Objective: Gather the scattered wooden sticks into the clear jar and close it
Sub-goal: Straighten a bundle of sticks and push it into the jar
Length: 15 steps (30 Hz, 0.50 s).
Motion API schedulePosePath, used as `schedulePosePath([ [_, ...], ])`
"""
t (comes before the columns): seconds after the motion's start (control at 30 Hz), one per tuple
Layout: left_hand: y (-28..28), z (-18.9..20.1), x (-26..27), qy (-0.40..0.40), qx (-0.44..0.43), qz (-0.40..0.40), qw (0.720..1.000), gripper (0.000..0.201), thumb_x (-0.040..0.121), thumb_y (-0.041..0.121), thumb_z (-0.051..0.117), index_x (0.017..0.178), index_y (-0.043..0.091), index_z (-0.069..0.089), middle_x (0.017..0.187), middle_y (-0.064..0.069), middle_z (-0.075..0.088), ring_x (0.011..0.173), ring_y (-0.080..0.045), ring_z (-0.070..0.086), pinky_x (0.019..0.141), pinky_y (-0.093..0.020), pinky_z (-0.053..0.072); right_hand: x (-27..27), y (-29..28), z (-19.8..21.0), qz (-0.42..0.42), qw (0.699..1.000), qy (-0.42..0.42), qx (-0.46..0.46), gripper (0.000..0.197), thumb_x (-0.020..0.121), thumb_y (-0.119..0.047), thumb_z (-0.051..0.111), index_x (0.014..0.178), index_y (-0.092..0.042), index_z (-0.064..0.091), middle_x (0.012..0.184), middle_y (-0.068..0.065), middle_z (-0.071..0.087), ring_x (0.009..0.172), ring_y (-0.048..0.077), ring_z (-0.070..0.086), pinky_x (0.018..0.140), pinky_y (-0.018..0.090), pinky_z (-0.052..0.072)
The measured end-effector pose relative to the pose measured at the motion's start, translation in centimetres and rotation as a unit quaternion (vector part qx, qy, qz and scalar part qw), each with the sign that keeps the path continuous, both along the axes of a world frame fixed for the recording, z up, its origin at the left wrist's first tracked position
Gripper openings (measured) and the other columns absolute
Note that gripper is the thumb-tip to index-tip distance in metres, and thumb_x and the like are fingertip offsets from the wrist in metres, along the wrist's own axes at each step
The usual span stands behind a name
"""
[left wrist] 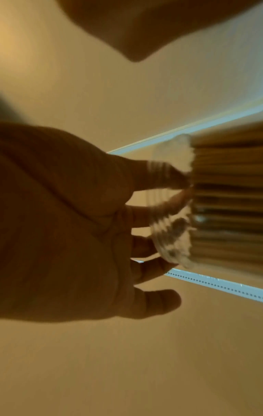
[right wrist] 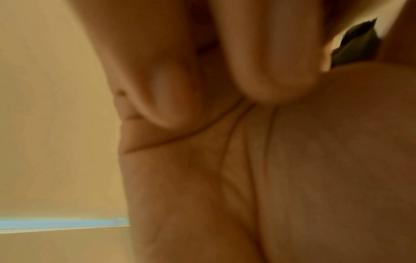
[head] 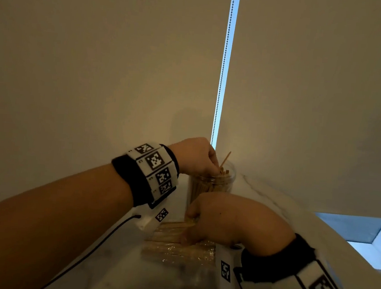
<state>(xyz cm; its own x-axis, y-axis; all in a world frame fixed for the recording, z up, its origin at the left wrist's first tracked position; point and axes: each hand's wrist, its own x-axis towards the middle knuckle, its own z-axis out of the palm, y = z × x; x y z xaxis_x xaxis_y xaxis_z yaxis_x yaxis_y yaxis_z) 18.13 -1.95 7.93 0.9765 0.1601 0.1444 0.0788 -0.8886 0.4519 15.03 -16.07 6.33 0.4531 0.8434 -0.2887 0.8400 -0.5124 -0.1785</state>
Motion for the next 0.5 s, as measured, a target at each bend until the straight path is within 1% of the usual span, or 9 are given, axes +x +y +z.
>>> schedulePosePath([
  [0.07,-0.1,0.6,0.1,-0.026,-0.029,0.001,0.999,0.032,0.083,0.047,0.076,0.100,0.020,0.074,0.098,0.007,0.070,0.091,-0.008,0.063,0.075,-0.024,0.050,0.0,-0.1,0.1,0.004,1.000,-0.006,-0.006,0.039,0.094,-0.042,0.062,0.121,-0.013,0.066,0.107,0.000,0.060,0.092,0.015,0.050,0.074,0.026,0.037],
  [0.13,-0.2,0.8,0.3,-0.072,-0.033,0.007,0.997,0.032,0.084,0.051,0.073,0.099,0.023,0.073,0.102,0.008,0.069,0.095,-0.010,0.064,0.086,-0.030,0.051,-0.1,-0.1,0.0,0.007,1.000,-0.008,-0.009,0.041,0.094,-0.042,0.061,0.124,-0.014,0.065,0.116,0.002,0.062,0.094,0.015,0.049,0.078,0.027,0.036],
  [0.17,-0.3,0.7,0.4,-0.075,-0.022,0.008,0.997,0.028,0.085,0.048,0.074,0.097,0.023,0.074,0.101,0.008,0.069,0.096,-0.010,0.064,0.088,-0.031,0.051,-0.1,-0.1,0.0,0.008,1.000,-0.008,-0.008,0.041,0.094,-0.042,0.061,0.124,-0.015,0.065,0.117,0.001,0.062,0.094,0.015,0.049,0.079,0.027,0.036],
  [0.23,-0.4,0.5,0.4,-0.037,0.038,0.008,0.999,0.023,0.085,0.041,0.076,0.096,0.021,0.078,0.097,0.008,0.069,0.096,-0.010,0.061,0.086,-0.028,0.047,-0.2,0.0,0.0,0.007,1.000,-0.007,-0.007,0.041,0.094,-0.042,0.062,0.123,-0.015,0.066,0.111,0.000,0.062,0.094,0.015,0.050,0.078,0.027,0.037],
  [0.3,-0.2,0.2,0.2,0.003,0.066,0.009,0.998,0.028,0.085,0.041,0.076,0.097,0.017,0.080,0.098,0.005,0.072,0.096,-0.011,0.061,0.086,-0.027,0.045,-0.1,-0.1,0.1,0.004,1.000,-0.005,-0.005,0.038,0.094,-0.043,0.062,0.118,-0.014,0.069,0.106,-0.001,0.062,0.091,0.015,0.052,0.077,0.028,0.039],
  [0.33,0.0,0.3,0.0,0.008,0.041,0.008,0.999,0.032,0.085,0.044,0.075,0.098,0.016,0.080,0.099,0.004,0.074,0.096,-0.011,0.063,0.086,-0.028,0.048,0.0,-0.2,0.1,0.002,1.000,-0.007,-0.003,0.033,0.094,-0.042,0.062,0.111,-0.014,0.070,0.100,-0.001,0.062,0.087,0.014,0.052,0.075,0.027,0.039],
  [0.4,0.5,1.0,-1.1,-0.024,-0.038,0.020,0.999,0.043,0.087,0.054,0.068,0.104,0.016,0.079,0.109,0.003,0.074,0.101,-0.012,0.065,0.087,-0.029,0.049,0.2,-0.4,0.3,-0.001,1.000,-0.015,0.008,0.025,0.097,-0.038,0.058,0.090,-0.015,0.065,0.084,-0.004,0.056,0.075,0.012,0.049,0.061,0.023,0.037],
  [0.43,0.9,1.6,-2.0,-0.050,-0.076,0.034,0.995,0.046,0.088,0.058,0.064,0.107,0.018,0.078,0.116,0.004,0.072,0.105,-0.011,0.063,0.089,-0.028,0.045,0.3,-0.5,0.4,0.000,1.000,-0.027,0.014,0.025,0.099,-0.035,0.055,0.090,-0.014,0.064,0.084,-0.002,0.056,0.074,0.013,0.050,0.057,0.020,0.035],
  [0.5,1.8,2.6,-4.1,-0.091,-0.133,0.064,0.985,0.045,0.090,0.062,0.059,0.106,0.024,0.077,0.121,0.006,0.069,0.110,-0.010,0.059,0.095,-0.030,0.040,0.8,-0.8,0.5,-0.003,0.999,-0.047,0.026,0.032,0.102,-0.031,0.047,0.109,-0.006,0.066,0.102,0.006,0.064,0.089,0.019,0.057,0.059,0.022,0.037],
])
